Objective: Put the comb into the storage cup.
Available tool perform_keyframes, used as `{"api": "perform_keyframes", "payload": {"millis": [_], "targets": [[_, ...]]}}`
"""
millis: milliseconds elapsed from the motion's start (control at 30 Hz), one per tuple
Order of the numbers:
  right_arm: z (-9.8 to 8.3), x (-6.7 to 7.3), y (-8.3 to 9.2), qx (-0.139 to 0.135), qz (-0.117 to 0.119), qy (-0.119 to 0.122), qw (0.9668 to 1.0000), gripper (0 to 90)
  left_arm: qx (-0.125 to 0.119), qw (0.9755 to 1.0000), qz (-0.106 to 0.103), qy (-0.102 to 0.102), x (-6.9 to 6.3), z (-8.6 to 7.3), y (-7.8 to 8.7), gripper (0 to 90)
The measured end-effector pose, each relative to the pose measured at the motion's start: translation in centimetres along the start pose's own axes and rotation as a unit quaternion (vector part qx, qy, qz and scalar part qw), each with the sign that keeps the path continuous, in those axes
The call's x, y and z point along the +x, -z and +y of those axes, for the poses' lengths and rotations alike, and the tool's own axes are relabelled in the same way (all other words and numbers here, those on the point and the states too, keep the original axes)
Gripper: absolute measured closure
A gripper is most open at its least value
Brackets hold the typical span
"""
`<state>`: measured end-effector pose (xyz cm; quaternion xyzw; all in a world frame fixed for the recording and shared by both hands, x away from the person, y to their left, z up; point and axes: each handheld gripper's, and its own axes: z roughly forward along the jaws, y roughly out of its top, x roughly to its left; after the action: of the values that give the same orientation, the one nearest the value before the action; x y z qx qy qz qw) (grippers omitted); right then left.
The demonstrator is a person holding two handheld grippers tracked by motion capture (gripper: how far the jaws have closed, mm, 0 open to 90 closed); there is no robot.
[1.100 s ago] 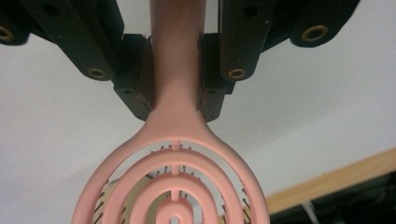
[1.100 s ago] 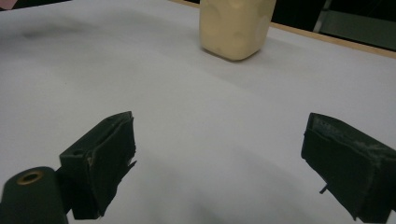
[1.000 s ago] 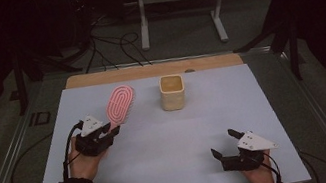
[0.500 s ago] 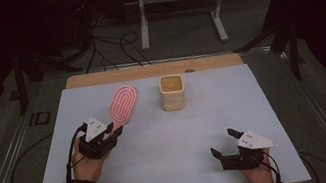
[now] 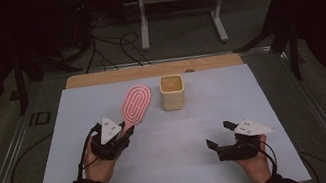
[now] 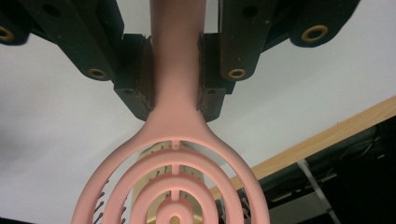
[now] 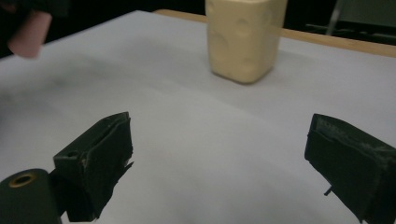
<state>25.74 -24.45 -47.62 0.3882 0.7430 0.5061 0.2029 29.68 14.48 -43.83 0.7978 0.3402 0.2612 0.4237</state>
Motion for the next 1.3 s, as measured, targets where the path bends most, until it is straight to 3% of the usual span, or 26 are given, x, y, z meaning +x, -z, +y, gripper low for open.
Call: {"api": "perform_keyframes", "payload": {"millis": [367, 800, 1300], "targets": [[3.8, 0.9, -1.8, -0.004, 0.028, -0.013, 0.9995, 7.5, -0.01, 0.9999, 0.009, -0.002, -0.4, 0.1, 0.1, 70.2], [7.3, 2.7, -4.2, -0.003, 0.064, -0.005, 0.9979, 7.5, -0.02, 0.9997, 0.013, -0.008, -0.9, 0.5, 0.4, 70.2], [10.9, 5.6, -7.3, -0.014, 0.113, 0.003, 0.9935, 7.4, -0.022, 0.9993, 0.011, -0.028, -2.1, 0.8, 0.1, 70.2]]}}
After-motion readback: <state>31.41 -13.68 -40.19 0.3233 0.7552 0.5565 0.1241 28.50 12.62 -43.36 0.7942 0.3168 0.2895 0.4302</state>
